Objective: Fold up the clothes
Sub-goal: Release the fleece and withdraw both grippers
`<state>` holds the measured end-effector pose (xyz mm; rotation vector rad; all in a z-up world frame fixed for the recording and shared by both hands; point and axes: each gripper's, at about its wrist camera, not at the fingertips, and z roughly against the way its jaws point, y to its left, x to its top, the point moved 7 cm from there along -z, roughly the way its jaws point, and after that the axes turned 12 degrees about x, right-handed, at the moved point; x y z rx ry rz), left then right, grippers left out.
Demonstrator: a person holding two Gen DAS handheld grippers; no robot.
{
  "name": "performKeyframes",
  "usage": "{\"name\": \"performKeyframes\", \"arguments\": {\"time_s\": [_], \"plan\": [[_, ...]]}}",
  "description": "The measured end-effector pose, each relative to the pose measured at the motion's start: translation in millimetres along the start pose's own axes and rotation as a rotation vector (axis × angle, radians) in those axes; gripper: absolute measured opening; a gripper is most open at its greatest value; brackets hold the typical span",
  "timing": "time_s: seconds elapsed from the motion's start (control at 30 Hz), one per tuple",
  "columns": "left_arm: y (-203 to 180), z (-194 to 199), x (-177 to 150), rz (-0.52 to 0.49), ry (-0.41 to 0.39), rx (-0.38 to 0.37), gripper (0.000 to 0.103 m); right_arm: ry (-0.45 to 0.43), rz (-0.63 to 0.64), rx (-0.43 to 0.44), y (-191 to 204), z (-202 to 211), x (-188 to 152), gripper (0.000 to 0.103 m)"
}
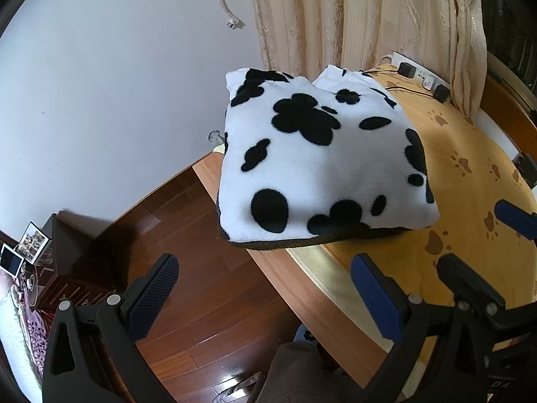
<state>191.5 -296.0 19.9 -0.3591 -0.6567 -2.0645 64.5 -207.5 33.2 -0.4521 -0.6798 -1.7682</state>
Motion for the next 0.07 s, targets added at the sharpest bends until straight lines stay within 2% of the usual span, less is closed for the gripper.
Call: {"name": "performKeyframes", "arguments": {"time_s": [0.07], "plan": [[-0.8,-2.1,0.9,-0.003,0.005,-0.004,0.103,0.003,-0.003,-0.002,-1.4,-1.7,0.5,0.102]]}}
